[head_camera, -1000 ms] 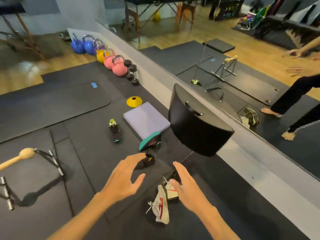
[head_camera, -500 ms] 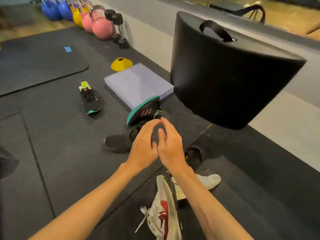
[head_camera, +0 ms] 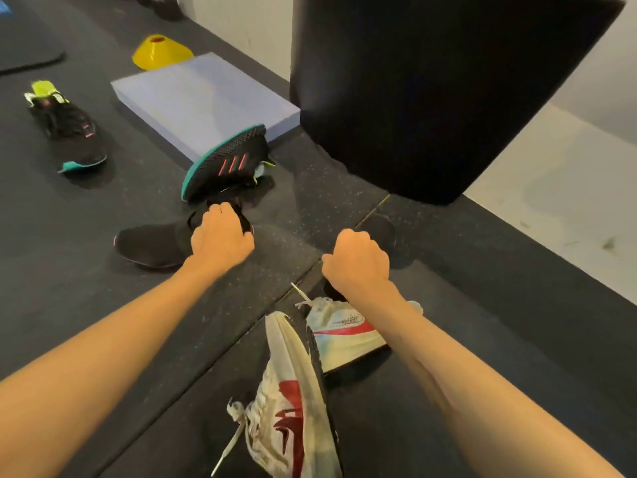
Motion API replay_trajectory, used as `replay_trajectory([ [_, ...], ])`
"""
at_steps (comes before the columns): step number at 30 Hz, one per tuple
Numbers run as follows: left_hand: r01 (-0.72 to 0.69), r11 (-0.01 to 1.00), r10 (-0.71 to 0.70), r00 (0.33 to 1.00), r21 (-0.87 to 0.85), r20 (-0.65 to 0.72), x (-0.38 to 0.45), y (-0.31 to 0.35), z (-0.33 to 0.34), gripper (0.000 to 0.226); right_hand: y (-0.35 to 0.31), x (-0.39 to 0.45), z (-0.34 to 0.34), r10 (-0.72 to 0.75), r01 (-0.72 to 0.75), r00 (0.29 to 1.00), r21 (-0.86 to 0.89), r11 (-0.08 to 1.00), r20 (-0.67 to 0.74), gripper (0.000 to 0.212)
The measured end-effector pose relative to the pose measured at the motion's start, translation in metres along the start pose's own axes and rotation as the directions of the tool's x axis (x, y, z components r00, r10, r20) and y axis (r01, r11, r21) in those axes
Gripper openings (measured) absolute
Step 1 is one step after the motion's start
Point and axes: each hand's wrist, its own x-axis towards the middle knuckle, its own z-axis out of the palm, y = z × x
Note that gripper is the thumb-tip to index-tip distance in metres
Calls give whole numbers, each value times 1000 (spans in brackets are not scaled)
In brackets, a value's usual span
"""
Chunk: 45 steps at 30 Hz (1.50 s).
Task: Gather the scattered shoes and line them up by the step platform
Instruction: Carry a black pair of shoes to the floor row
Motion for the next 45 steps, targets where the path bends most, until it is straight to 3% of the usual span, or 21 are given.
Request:
replay_trajectory([
  [6,44,998,-49,991,44,127,9,-16,24,49,28,9,31,53,-38,968,-68,997,244,54],
  [10,27,999,-24,991,-26,130,14,-17,29,60,28,14,46,27,-2,953,-81,997,301,56],
  [14,-161,986,166,974,-42,155,-1,-15,43,37,31,12,61,-29,26,970,12,1000,240,31],
  [17,-477,879,463,847,-11,261,-11,-8,45,3,37,12,63,-60,53,977,37,998,206,26],
  [19,-601,798,562,763,32,321,-11,-3,39,18,39,13,64,-91,89,979,20,996,180,25],
  [22,-618,783,556,747,71,364,-9,4,28,40,42,13,65,-150,154,980,-23,988,131,19],
  [26,-578,813,491,747,74,448,-14,18,24,44,47,12,63,-178,186,979,-76,980,95,9],
  [28,-551,831,461,755,71,466,-18,26,26,44,52,15,59,-130,133,988,-29,991,88,12],
  [30,-554,827,462,768,98,443,-19,32,28,47,57,21,51,-39,28,997,141,990,71,15],
  [32,-530,843,455,796,96,400,-18,34,30,43,60,30,38,66,-93,995,435,896,77,23],
  [34,-473,881,438,822,6,363,-15,31,31,35,66,35,24,135,-201,980,712,673,149,46],
  [35,-439,897,427,834,-49,348,-14,26,30,33,72,35,19,144,-229,973,808,543,179,45],
  [38,-268,934,335,886,-237,321,-7,5,24,21,98,27,14,125,-291,953,945,146,274,22],
  [40,-94,908,245,909,-408,336,-6,-7,19,13,116,20,15,76,-327,940,942,-82,333,22],
  [42,-20,863,214,920,-505,329,-7,-8,15,10,127,16,17,51,-352,929,920,-172,366,24],
  [45,-62,861,236,928,-506,289,-10,2,13,9,130,15,17,59,-366,923,916,-165,380,26],
])
